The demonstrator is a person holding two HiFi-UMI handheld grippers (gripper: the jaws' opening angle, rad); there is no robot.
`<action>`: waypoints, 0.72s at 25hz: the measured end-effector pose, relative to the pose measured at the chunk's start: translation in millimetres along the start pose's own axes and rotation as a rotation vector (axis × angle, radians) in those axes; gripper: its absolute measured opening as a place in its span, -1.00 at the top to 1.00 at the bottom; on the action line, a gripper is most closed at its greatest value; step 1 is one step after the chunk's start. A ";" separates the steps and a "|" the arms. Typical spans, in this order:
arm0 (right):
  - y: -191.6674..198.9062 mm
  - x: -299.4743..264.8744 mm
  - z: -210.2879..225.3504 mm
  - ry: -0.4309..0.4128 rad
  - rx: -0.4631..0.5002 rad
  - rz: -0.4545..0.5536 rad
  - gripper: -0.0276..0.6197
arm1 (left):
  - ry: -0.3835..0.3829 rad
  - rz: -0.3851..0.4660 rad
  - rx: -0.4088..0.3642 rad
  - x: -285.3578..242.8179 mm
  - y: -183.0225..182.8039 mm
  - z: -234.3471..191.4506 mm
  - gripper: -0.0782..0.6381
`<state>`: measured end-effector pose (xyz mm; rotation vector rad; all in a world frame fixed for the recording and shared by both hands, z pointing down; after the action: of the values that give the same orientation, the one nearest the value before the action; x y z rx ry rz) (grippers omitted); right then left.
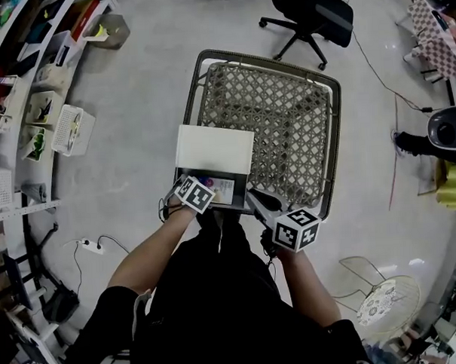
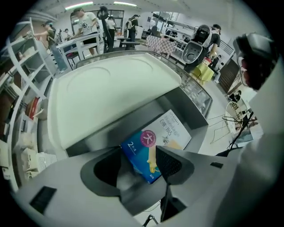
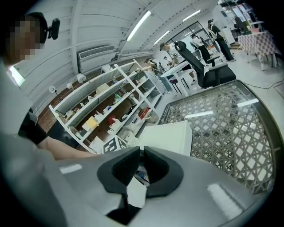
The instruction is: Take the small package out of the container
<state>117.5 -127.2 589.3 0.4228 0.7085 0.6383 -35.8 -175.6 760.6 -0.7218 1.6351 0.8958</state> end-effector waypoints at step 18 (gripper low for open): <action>-2.8 16.3 -9.8 -0.006 0.051 -0.024 0.80 | 0.113 0.288 0.254 34.0 -42.3 19.4 0.13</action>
<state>121.2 -117.1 573.5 0.4621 0.7244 0.5974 1.2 -182.0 717.0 -0.3718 1.9446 0.8379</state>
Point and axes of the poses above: the fingertips, and each gripper's own axes: x backward along the fingers, z to its right, y out of its underside, the point moved 3 cm from there along x, backward along the fingers, and after that the axes turned 4 degrees about -x, right-handed, at the moved point
